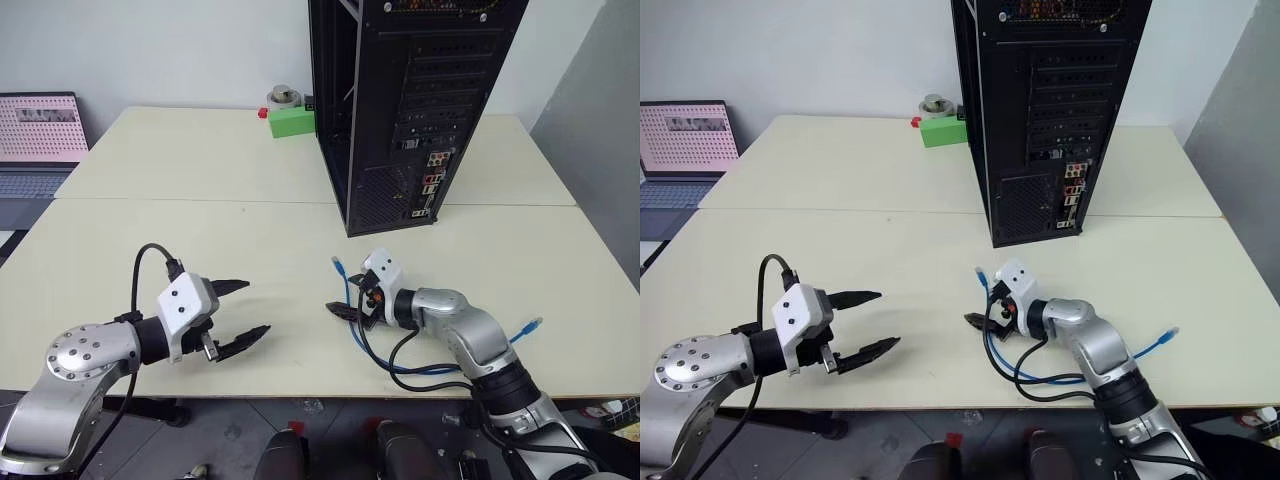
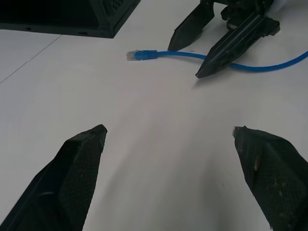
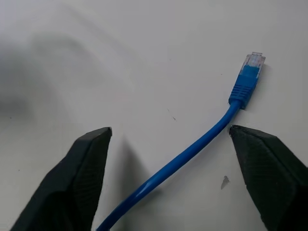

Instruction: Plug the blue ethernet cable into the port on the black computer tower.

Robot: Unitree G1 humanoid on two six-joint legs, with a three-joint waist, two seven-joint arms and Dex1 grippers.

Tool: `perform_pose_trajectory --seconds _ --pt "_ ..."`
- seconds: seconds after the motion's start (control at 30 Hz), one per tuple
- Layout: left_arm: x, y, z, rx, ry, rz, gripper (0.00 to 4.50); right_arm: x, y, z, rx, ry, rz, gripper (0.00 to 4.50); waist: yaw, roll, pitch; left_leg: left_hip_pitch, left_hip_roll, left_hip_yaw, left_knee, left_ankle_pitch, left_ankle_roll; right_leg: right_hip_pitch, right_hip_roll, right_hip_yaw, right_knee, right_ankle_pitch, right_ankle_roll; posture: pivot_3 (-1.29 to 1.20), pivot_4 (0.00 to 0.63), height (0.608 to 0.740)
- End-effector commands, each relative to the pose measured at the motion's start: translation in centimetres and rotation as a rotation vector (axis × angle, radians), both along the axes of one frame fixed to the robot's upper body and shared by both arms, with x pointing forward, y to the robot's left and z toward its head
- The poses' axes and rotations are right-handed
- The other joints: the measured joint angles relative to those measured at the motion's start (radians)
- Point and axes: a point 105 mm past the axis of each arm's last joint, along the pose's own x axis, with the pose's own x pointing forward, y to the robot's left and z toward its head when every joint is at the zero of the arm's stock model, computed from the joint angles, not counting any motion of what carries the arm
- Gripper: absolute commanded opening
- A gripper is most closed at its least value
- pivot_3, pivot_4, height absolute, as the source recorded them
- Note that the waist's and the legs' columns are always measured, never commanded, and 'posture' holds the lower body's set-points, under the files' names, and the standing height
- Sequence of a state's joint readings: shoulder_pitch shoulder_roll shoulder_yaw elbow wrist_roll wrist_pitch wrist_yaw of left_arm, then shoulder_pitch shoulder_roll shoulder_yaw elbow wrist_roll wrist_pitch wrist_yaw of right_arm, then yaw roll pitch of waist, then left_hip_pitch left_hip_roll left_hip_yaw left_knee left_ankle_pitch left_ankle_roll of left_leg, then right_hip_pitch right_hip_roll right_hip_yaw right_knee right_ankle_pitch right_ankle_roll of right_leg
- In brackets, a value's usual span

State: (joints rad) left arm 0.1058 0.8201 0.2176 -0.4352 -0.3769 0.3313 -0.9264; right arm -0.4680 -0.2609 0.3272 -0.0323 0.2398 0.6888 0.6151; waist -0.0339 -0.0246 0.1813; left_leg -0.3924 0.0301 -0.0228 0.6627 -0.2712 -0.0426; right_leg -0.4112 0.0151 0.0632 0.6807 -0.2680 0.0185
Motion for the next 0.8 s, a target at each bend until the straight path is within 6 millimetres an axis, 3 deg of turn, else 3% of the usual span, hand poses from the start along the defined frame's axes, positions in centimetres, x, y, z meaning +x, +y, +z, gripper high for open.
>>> perform_pose_trajectory --seconds 0.03,0.27,0.4,0.47,0.57,0.67,0.77,0.8 --pt "0.1 -0.7 0.6 0.003 -0.039 -0.027 4.50 -0.6 0.7 0.4 -0.033 -0.035 0.030 3.13 0.000 0.000 0.000 0.000 0.000 0.000 0.000 0.000 0.000 0.000 0.000 0.000 0.000 0.000 0.000 0.00 0.150 0.740" --pt "0.5 -1.2 0.8 0.005 -0.049 -0.037 4.50 -0.4 -0.1 0.2 -0.130 -0.113 0.036 1.52 0.000 0.000 0.000 0.000 0.000 0.000 0.000 0.000 0.000 0.000 0.000 0.000 0.000 0.000 0.000 0.00 0.150 0.740" --pt "0.6 -1.5 0.8 0.009 -0.051 -0.043 4.50 -0.4 -1.0 0.5 -0.159 -0.141 0.041 0.42 0.000 0.000 0.000 0.000 0.000 0.000 0.000 0.000 0.000 0.000 0.000 0.000 0.000 0.000 0.000 0.00 0.150 0.740" --pt "0.6 -1.6 0.8 0.011 -0.051 -0.045 4.50 -0.6 -1.9 0.9 -0.175 -0.151 0.056 0.07 0.000 0.000 0.000 0.000 0.000 0.000 0.000 0.000 0.000 0.000 0.000 0.000 0.000 0.000 0.000 0.00 0.150 0.740" --pt "0.5 -1.7 0.7 0.012 -0.050 -0.047 4.50 -1.2 -2.9 1.3 -0.194 -0.154 0.085 0.07 0.001 0.000 0.000 0.000 0.000 0.000 0.000 0.000 0.000 0.000 0.000 -0.001 0.000 0.000 0.000 0.00 0.150 0.740" --pt "0.5 -1.7 0.6 0.013 -0.046 -0.050 4.50 -2.4 -5.5 1.5 -0.264 -0.136 0.157 0.07 0.003 0.000 0.000 -0.001 0.000 0.000 0.000 0.000 0.000 0.000 -0.001 -0.001 0.000 0.000 0.001 0.00 0.150 0.740" --pt "0.5 -1.8 0.4 0.012 -0.042 -0.055 4.50 -2.7 -6.7 1.7 -0.294 -0.135 0.165 0.07 0.002 0.000 0.000 -0.001 0.000 0.000 0.000 0.000 0.000 0.000 -0.001 -0.001 -0.001 -0.001 0.002 0.00 0.150 0.740" --pt "0.4 -2.0 0.3 0.009 -0.039 -0.060 4.50 -2.5 -7.0 1.7 -0.305 -0.143 0.158 0.27 0.001 0.000 0.000 -0.001 -0.001 0.000 0.000 0.000 0.000 0.000 -0.001 -0.001 -0.001 -0.001 0.002 0.00 0.150 0.740"
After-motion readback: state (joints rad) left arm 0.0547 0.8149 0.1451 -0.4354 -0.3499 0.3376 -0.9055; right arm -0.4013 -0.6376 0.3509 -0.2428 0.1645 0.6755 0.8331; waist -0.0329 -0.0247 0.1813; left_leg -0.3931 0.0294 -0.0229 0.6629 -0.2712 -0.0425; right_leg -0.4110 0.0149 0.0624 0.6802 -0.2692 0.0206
